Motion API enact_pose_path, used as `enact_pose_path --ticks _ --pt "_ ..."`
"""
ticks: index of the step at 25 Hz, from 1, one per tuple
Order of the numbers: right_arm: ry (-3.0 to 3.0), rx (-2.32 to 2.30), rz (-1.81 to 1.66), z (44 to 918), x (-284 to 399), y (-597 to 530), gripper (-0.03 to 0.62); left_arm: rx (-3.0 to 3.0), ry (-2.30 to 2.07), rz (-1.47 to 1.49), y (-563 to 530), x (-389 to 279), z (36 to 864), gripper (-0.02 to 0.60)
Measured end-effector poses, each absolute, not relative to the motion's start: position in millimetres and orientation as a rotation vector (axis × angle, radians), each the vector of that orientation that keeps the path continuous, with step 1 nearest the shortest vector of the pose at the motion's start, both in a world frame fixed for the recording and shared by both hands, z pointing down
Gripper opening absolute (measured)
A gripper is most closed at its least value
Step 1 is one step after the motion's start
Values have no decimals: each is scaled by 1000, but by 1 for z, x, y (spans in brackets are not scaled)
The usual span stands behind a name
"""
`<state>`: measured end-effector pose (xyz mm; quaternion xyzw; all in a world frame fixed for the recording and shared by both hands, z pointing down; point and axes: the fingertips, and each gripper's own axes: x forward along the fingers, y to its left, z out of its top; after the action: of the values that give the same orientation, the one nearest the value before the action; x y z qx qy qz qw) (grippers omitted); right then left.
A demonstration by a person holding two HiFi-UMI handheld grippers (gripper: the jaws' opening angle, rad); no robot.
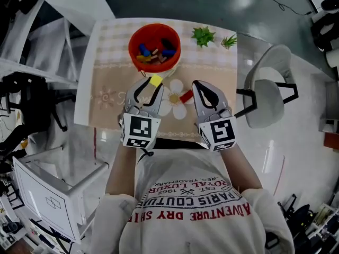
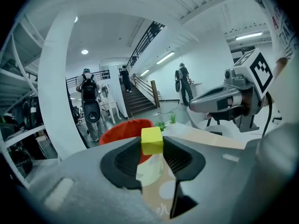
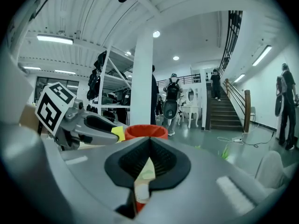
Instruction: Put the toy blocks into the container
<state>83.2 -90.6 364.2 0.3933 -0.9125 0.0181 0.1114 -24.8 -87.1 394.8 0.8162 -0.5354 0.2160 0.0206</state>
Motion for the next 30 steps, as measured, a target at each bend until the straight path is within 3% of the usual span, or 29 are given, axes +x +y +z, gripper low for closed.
enact_pose_path --ticks 10,27,28,29,30 --pt "-2675 1234 -19 333 61 -124 2 2576 -1717 593 -140 -66 351 150" --pt "-2550 1297 24 357 53 -155 2 2465 -1643 680 -197 -92 407 156" --pt "-2548 1290 21 357 54 -155 2 2449 -1653 664 -199 -93 408 199" --pt "-2548 1283 17 358 55 -154 2 2437 -1662 640 -200 -93 407 282" --pt "-2550 1277 16 358 56 -153 2 2427 -1673 617 -200 -93 405 310"
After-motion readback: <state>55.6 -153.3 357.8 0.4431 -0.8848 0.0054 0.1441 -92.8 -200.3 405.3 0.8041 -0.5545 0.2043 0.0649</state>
